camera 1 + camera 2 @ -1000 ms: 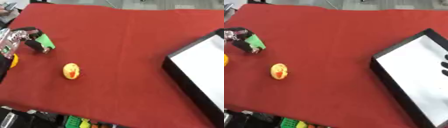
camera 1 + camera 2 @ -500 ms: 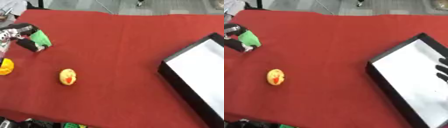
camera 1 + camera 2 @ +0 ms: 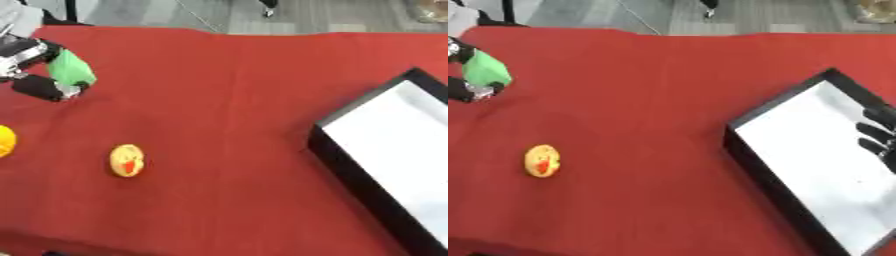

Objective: Pick up the objects with one hand, pass them to the other hand, and then place them into the box on the other side of the table.

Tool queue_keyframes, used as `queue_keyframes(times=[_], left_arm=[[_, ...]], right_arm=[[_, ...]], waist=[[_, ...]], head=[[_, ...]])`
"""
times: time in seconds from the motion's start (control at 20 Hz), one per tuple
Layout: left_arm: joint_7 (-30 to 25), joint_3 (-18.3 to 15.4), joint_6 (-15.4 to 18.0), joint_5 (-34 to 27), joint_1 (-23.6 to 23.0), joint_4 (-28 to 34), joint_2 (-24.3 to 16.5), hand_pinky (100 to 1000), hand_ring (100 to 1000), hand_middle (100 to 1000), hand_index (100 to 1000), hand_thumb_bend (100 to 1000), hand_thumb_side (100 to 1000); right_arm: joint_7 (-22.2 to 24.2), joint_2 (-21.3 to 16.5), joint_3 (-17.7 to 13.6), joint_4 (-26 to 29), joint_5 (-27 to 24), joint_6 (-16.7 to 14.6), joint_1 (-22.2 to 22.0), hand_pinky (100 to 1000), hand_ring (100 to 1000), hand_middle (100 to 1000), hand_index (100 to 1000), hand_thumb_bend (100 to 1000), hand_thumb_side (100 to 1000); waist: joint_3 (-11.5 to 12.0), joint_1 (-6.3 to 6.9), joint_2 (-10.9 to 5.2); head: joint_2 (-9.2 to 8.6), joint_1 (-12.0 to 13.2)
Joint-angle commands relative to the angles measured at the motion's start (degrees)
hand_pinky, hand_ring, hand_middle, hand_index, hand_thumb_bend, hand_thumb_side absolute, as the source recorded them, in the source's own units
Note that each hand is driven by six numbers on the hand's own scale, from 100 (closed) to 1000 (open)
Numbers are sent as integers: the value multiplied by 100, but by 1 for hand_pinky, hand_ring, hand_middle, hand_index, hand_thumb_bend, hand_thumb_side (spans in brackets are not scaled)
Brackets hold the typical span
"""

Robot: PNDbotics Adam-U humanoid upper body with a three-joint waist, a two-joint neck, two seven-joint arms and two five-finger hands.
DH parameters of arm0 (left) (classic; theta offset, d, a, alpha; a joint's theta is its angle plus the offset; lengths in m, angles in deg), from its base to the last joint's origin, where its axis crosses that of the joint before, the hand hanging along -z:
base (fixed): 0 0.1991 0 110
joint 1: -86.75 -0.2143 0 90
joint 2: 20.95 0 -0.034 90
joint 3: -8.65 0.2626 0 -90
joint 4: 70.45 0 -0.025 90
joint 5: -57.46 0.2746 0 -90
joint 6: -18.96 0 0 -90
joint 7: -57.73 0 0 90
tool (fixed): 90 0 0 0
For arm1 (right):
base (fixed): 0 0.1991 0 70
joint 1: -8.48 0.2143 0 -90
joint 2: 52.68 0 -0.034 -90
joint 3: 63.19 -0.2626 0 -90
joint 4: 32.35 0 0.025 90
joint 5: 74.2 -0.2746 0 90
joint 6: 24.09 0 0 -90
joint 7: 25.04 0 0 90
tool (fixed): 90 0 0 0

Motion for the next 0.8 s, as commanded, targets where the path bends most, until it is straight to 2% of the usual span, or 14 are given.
queue_keyframes(times=[0.05,0.15,0.35,0.55,0.8], left_arm=[[264,-124,200,-282,-87,506,-159,882,780,586,616,100,309],[430,-116,357,-448,-254,777,-125,883,780,582,615,100,314],[733,-83,434,-794,-505,1339,-66,880,777,576,617,100,300],[934,-62,302,-975,-640,1839,-22,877,774,573,618,100,292],[947,-47,142,-1007,-674,2039,-22,864,765,564,618,100,271]], right_arm=[[53,-378,49,123,-274,-141,131,1000,1000,1000,1000,100,684],[83,-508,94,123,-404,-203,221,1000,1000,1000,1000,100,678],[143,-691,192,123,-550,-284,397,1000,1000,1000,1000,100,672],[178,-777,267,123,-595,-302,502,1000,1000,1000,1000,100,672],[184,-789,280,123,-602,-304,517,1000,1000,1000,1000,100,670]], waist=[[-12,-23,-68],[-39,-35,-52],[-107,-56,-1],[-157,-68,25],[-167,-72,26]], head=[[-66,-38],[-78,-59],[-60,-104],[-44,-115],[-38,-112]])
